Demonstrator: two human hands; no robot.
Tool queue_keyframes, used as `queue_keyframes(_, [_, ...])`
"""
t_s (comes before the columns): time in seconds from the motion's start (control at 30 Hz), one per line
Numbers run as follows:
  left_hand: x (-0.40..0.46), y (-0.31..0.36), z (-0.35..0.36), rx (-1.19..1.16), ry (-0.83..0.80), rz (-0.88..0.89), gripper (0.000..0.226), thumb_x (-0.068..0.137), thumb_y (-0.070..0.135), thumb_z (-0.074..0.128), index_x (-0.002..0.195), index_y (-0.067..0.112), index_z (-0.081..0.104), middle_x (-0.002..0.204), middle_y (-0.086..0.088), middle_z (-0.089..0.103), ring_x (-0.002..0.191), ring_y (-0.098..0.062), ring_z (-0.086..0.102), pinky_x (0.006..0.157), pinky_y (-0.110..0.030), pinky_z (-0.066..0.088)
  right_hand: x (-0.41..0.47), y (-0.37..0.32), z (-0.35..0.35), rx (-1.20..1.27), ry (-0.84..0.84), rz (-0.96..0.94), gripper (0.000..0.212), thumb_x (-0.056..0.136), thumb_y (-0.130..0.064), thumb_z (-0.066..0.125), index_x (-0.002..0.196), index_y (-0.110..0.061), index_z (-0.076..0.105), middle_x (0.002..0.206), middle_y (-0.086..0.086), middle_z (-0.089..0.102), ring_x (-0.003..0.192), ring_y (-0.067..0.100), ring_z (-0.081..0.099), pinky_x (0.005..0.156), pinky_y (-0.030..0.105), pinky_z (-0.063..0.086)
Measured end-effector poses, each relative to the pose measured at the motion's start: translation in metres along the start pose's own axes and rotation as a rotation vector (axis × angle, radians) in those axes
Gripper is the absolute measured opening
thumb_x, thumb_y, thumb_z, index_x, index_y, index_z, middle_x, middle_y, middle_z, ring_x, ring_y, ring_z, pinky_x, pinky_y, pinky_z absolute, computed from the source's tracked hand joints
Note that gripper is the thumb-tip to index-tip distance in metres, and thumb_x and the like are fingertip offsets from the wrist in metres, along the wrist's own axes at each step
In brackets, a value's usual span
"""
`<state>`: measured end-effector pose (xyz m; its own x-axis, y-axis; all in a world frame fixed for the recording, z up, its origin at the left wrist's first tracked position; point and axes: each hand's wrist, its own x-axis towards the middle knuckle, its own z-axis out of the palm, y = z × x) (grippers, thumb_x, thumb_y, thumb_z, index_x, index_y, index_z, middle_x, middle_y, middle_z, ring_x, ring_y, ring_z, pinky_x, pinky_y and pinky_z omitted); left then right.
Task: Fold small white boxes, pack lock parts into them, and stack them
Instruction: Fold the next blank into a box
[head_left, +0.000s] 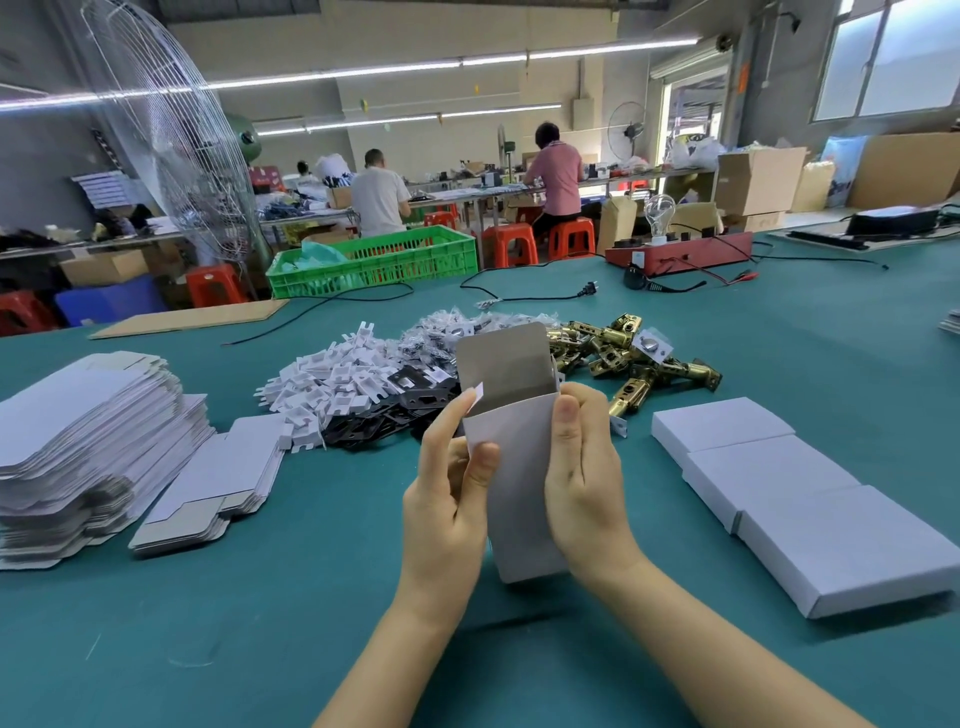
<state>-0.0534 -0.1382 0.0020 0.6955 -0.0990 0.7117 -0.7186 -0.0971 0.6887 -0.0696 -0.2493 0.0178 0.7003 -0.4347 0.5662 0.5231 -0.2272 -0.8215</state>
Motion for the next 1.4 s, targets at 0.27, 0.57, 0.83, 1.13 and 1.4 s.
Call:
queue_keyframes(0.27, [-0.003,0.007,0.004,0.035,0.040,-0.047,0.028,0.096,0.041,0.045,0.121,0.055,0.047,0.066,0.009,0.041,0.059,-0.005,0.036,0.057,-0.011,0.033,0.001,-0.014,0.001,0.178,-0.057,0.143,0.034,0.092,-0.052,0.027,0.101,-0.031,0.052,0.086,-0.020,0.060,0.076,-0.002,0.054,0.071,0.015,0.047])
queue_keyframes(0.57, [0.000,0.019,0.013,-0.121,0.020,-0.154,0.027,0.095,0.037,0.045,0.111,0.057,0.052,0.098,0.034,0.057,0.077,0.002,0.048,0.074,-0.008,0.040,0.012,-0.021,-0.010,0.336,-0.193,0.512,0.054,0.078,-0.075,0.044,0.098,-0.035,0.074,0.097,0.001,0.075,0.092,0.021,0.070,0.095,0.047,0.051])
queue_keyframes(0.83, [0.007,0.028,0.008,-0.338,0.060,-0.307,0.022,0.093,0.055,0.041,0.094,0.048,0.062,0.115,-0.016,0.059,0.102,-0.041,0.052,0.095,-0.056,0.041,0.013,-0.029,-0.008,0.293,-0.164,0.431,0.034,0.079,-0.054,0.052,0.097,-0.033,0.072,0.109,-0.002,0.071,0.109,0.020,0.061,0.102,0.046,0.043])
queue_keyframes(1.13, [0.013,0.031,0.013,-0.411,0.132,-0.346,0.018,0.090,0.053,0.047,0.082,0.044,0.060,0.099,-0.001,0.062,0.090,-0.025,0.049,0.083,-0.055,0.039,0.017,-0.033,-0.013,0.334,-0.114,0.151,0.038,0.098,-0.005,0.045,0.103,-0.037,0.065,0.093,-0.006,0.067,0.090,0.006,0.064,0.088,0.033,0.052])
queue_keyframes(1.4, [0.013,0.031,0.014,-0.402,0.141,-0.354,0.018,0.091,0.042,0.047,0.078,0.043,0.059,0.097,0.009,0.063,0.094,-0.017,0.050,0.089,-0.044,0.036,0.018,-0.041,-0.015,0.414,-0.145,0.117,0.048,0.099,0.001,0.042,0.083,-0.037,0.067,0.093,-0.007,0.069,0.091,0.011,0.062,0.089,0.034,0.046])
